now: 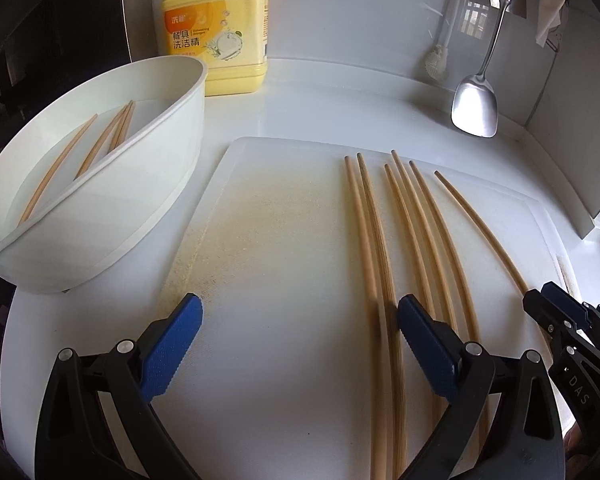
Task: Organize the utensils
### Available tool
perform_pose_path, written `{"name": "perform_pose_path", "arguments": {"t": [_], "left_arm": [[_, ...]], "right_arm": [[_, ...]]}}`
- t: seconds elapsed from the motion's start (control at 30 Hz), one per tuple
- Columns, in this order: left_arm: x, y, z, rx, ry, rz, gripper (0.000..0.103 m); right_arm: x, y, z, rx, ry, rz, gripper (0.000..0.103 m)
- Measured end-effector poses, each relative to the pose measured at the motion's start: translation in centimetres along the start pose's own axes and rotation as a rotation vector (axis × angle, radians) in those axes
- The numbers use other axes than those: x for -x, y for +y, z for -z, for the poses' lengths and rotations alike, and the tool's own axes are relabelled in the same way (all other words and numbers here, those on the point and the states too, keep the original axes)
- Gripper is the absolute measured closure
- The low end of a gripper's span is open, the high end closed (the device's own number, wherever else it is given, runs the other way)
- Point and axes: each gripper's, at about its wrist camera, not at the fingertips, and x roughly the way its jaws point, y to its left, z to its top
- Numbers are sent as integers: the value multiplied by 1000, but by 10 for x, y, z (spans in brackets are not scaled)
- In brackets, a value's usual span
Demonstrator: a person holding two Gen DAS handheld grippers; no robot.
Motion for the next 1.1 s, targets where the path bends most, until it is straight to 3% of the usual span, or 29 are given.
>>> {"name": "perform_pose_path", "arguments": {"t": [0.5,1.1], "left_arm": [[3,16,-1,44,-27,20,7],[-4,29,-4,72,-13,-71,7]], "right_arm": [[-5,8,-5,37,5,-17,73],[-12,7,-12,49,11,-24,73]]}}
